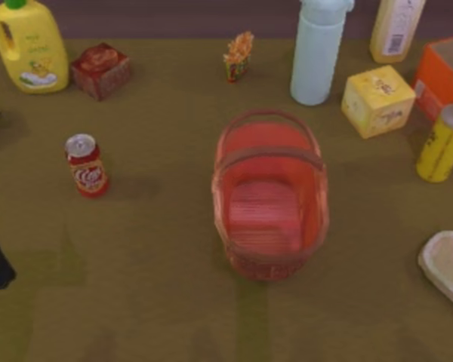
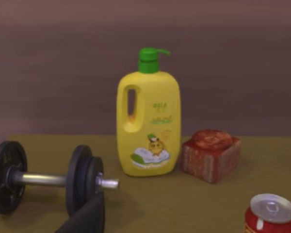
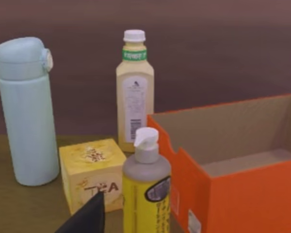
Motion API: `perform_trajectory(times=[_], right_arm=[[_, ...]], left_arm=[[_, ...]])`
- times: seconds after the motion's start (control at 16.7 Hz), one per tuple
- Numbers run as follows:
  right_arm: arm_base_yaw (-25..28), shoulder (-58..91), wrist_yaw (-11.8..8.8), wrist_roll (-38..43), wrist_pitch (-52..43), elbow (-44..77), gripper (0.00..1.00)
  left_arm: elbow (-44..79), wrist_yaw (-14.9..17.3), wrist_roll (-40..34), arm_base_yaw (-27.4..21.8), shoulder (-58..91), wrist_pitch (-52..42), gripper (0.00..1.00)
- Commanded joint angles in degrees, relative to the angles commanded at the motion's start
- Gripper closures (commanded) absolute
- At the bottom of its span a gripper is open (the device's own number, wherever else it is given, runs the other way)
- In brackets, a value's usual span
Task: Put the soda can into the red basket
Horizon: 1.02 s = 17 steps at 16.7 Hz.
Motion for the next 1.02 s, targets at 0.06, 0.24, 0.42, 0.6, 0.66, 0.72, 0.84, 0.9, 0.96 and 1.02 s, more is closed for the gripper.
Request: perform_trajectory(times=[0.06, 0.24, 0.42, 0.6, 0.66, 0.72, 0.84, 0.9, 0.96, 1.02], right_arm=[[0.00, 0.00, 0.00, 0.00, 0.00, 0.00, 0.00], [0.00, 0.00, 0.00, 0.00, 0.00, 0.00, 0.00], [0.00, 0.00, 0.00, 0.00, 0.00, 0.00, 0.00], [0.00, 0.00, 0.00, 0.00, 0.00, 0.00, 0.00], [0.00, 0.00, 0.00, 0.00, 0.00, 0.00, 0.00], [0.00, 0.00, 0.00, 0.00, 0.00, 0.00, 0.00], [0.00, 0.00, 0.00, 0.00, 0.00, 0.00, 0.00], [0.00, 0.00, 0.00, 0.00, 0.00, 0.00, 0.00], [0.00, 0.00, 0.00, 0.00, 0.00, 0.00, 0.00], [0.00, 0.00, 0.00, 0.00, 0.00, 0.00, 0.00]], left_arm=[[0.00, 0.00, 0.00, 0.00, 0.00, 0.00, 0.00], [1.71, 0.00, 0.67, -0.20, 1.75, -1.25, 0.00], [8.53, -0.01, 3.25, -0.92, 8.93, -6.03, 0.00], [19.47, 0.00, 7.21, -2.02, 21.40, -13.37, 0.00], [23.83, 0.01, 8.75, -2.44, 26.53, -16.21, 0.00], [28.47, 0.03, 10.36, -2.90, 32.03, -19.19, 0.00], [38.42, 0.11, 13.75, -3.86, 43.88, -25.45, 0.00], [43.65, 0.16, 15.50, -4.36, 50.11, -28.66, 0.00], [49.00, 0.22, 17.26, -4.86, 56.48, -31.90, 0.00], [54.39, 0.28, 19.02, -5.37, 62.91, -35.13, 0.00]])
